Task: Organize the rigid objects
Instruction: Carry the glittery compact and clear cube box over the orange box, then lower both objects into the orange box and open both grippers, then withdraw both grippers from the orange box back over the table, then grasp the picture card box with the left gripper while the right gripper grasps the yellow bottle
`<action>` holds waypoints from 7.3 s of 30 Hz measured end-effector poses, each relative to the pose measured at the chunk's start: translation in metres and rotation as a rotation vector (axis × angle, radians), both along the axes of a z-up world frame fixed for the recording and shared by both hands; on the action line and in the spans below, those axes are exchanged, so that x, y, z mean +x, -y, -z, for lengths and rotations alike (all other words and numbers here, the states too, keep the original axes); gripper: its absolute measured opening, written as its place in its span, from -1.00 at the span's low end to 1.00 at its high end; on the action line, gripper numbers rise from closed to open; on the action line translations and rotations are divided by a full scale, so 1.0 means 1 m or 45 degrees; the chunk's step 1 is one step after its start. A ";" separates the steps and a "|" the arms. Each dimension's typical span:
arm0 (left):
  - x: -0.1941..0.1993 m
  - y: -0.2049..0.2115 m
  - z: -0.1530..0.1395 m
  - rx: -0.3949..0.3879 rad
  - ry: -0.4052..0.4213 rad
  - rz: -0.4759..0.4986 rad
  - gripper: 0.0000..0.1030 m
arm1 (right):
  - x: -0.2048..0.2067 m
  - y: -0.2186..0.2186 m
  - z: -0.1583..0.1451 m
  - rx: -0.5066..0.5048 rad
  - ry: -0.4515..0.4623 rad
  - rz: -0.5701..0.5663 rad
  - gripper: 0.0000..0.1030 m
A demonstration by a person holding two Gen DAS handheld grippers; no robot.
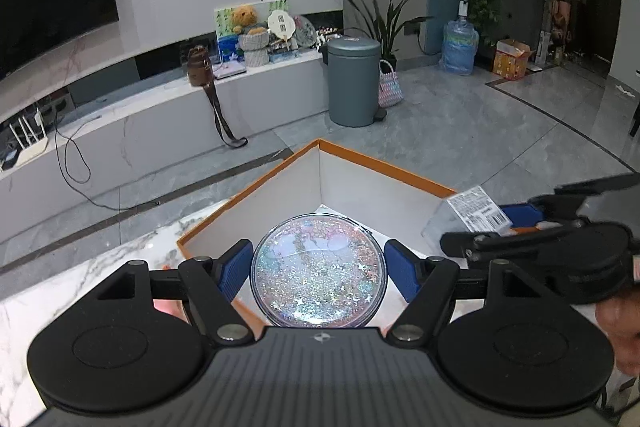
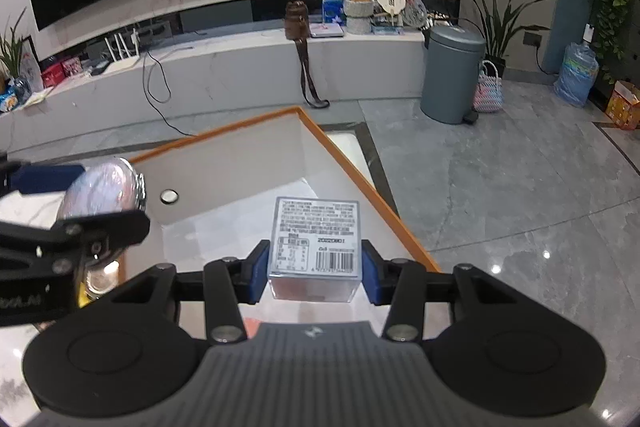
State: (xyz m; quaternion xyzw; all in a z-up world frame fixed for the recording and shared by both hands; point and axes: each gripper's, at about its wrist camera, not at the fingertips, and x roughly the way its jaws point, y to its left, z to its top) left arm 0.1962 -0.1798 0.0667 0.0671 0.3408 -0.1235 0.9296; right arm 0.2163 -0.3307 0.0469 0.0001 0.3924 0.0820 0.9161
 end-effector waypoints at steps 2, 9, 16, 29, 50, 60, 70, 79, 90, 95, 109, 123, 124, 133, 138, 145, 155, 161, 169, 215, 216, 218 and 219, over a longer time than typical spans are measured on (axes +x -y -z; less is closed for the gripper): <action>0.008 0.000 0.004 -0.049 -0.038 -0.025 0.61 | 0.004 0.001 0.003 -0.017 -0.008 0.007 -0.11; 0.040 0.005 0.031 0.026 -0.170 -0.052 0.61 | 0.017 -0.003 0.013 -0.094 -0.046 0.001 -0.11; 0.052 0.010 0.054 0.128 -0.266 -0.015 0.61 | 0.026 -0.008 0.029 -0.152 -0.111 -0.023 -0.11; 0.064 0.023 0.070 0.209 -0.367 -0.004 0.61 | 0.047 -0.013 0.051 -0.230 -0.201 -0.033 -0.11; 0.084 0.043 0.092 0.365 -0.488 0.036 0.61 | 0.066 -0.016 0.076 -0.293 -0.336 -0.068 -0.11; 0.086 0.044 0.098 0.385 -0.553 0.019 0.62 | 0.070 -0.019 0.080 -0.313 -0.343 -0.081 -0.11; 0.086 0.043 0.099 0.397 -0.574 0.019 0.64 | 0.068 -0.024 0.082 -0.359 -0.337 -0.077 0.00; 0.087 0.037 0.092 0.313 -0.574 0.018 0.69 | 0.064 -0.022 0.073 -0.367 -0.313 -0.067 0.09; 0.083 0.033 0.066 0.233 -0.424 -0.026 0.77 | 0.056 -0.015 0.049 -0.334 -0.231 -0.017 0.16; 0.081 0.028 0.056 0.208 -0.387 -0.043 0.77 | 0.052 -0.014 0.040 -0.317 -0.192 0.008 0.16; 0.066 -0.009 0.025 0.109 -0.283 -0.121 0.77 | 0.042 -0.035 0.014 -0.276 -0.107 0.028 0.16; 0.047 -0.080 0.010 0.128 -0.269 -0.235 0.77 | 0.033 -0.101 -0.007 -0.254 -0.047 -0.080 0.16; 0.045 -0.086 0.009 0.137 -0.270 -0.242 0.77 | 0.033 -0.106 -0.008 -0.255 -0.045 -0.091 0.16; 0.022 -0.147 0.025 0.154 -0.311 -0.314 0.77 | 0.021 -0.150 -0.003 -0.305 -0.034 -0.228 0.16; 0.004 -0.177 0.041 0.131 -0.332 -0.369 0.77 | 0.011 -0.178 0.000 -0.334 -0.031 -0.321 0.16; -0.019 -0.198 0.055 0.113 -0.341 -0.363 0.77 | 0.006 -0.205 0.005 -0.352 -0.037 -0.412 0.16; -0.057 -0.217 0.072 0.109 -0.343 -0.197 0.77 | -0.003 -0.224 0.015 -0.414 -0.031 -0.482 0.25; -0.070 -0.211 0.085 0.188 -0.269 0.030 0.77 | -0.008 -0.225 0.014 -0.422 -0.003 -0.546 0.25; -0.072 -0.200 0.106 0.335 -0.296 0.537 0.77 | -0.018 -0.230 0.017 -0.443 -0.001 -0.641 0.25; -0.104 -0.263 0.130 0.156 -0.400 -0.084 0.61 | -0.037 -0.279 0.071 -0.392 -0.110 -1.023 0.22; -0.102 -0.265 0.131 0.138 -0.398 -0.084 0.62 | -0.037 -0.282 0.074 -0.402 -0.103 -1.032 0.21; -0.101 -0.266 0.132 0.121 -0.390 -0.081 0.62 | -0.034 -0.287 0.080 -0.402 -0.109 -1.040 0.10; -0.102 -0.266 0.132 0.119 -0.382 -0.076 0.62 | -0.032 -0.288 0.082 -0.397 -0.114 -1.040 0.09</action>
